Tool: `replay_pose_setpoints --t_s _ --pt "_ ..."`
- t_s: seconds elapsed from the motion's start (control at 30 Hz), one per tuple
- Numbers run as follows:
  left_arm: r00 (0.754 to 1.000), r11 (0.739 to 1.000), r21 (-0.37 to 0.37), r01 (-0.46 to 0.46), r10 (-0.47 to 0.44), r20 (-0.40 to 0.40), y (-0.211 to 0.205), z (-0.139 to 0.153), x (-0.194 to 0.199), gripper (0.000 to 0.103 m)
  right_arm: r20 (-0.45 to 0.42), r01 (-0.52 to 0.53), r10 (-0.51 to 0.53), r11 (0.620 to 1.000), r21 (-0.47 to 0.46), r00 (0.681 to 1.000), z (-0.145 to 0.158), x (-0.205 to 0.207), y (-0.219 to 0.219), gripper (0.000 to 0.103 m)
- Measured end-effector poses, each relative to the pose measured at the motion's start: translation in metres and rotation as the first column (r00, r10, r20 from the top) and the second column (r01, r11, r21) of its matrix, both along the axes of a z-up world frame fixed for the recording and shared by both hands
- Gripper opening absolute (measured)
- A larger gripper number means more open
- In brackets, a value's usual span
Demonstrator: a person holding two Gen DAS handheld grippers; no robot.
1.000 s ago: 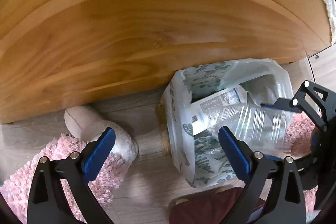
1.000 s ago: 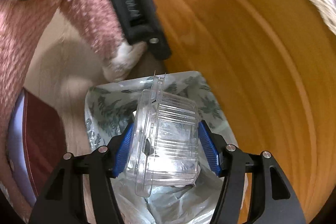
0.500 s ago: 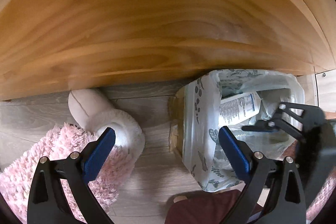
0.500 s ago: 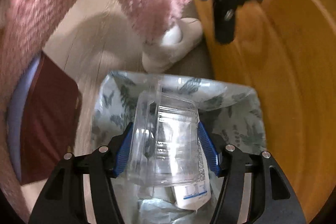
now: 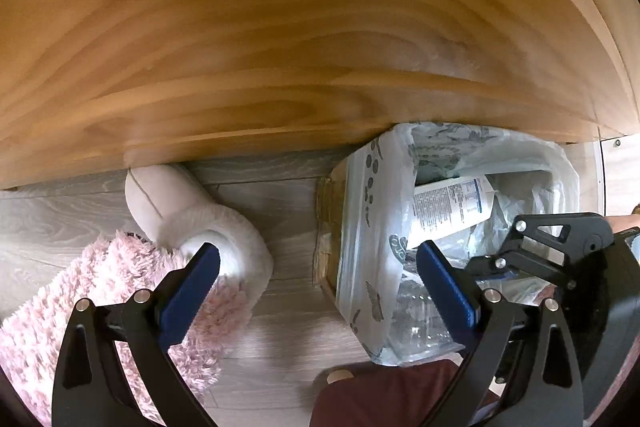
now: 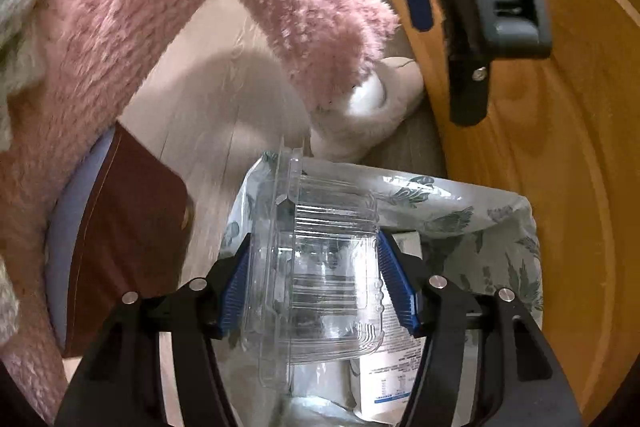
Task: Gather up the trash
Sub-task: 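Lower the clear plastic box into the bin bag with the right tool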
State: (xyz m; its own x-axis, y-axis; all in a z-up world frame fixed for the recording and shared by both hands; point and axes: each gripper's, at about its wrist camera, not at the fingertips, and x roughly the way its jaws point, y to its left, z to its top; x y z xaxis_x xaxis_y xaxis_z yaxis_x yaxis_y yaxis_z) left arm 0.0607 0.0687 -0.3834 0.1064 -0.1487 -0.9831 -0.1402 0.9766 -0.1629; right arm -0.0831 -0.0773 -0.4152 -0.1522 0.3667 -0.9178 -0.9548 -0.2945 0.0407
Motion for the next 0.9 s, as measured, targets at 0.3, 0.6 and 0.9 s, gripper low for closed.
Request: replay_pose_setpoints --t_s 0.3,0.6,0.9 --pt "1.000 1.000 -0.002 0.001 -0.001 0.001 -0.001 0.002 0.000 0.095 0.080 -0.004 0.006 1.000 -0.028 0.997 -0.052 -0.009 0.003 0.058" --pt "1.000 1.000 -0.003 0.018 -0.018 0.005 -0.005 0.005 0.001 0.095 0.197 0.044 -0.051 0.998 0.040 0.979 -0.047 -0.016 -0.008 0.057" --pt "1.000 1.000 -0.001 0.027 -0.027 0.002 -0.009 0.005 0.002 0.095 0.187 0.071 -0.083 0.995 0.071 0.979 -0.051 -0.015 -0.009 0.058"
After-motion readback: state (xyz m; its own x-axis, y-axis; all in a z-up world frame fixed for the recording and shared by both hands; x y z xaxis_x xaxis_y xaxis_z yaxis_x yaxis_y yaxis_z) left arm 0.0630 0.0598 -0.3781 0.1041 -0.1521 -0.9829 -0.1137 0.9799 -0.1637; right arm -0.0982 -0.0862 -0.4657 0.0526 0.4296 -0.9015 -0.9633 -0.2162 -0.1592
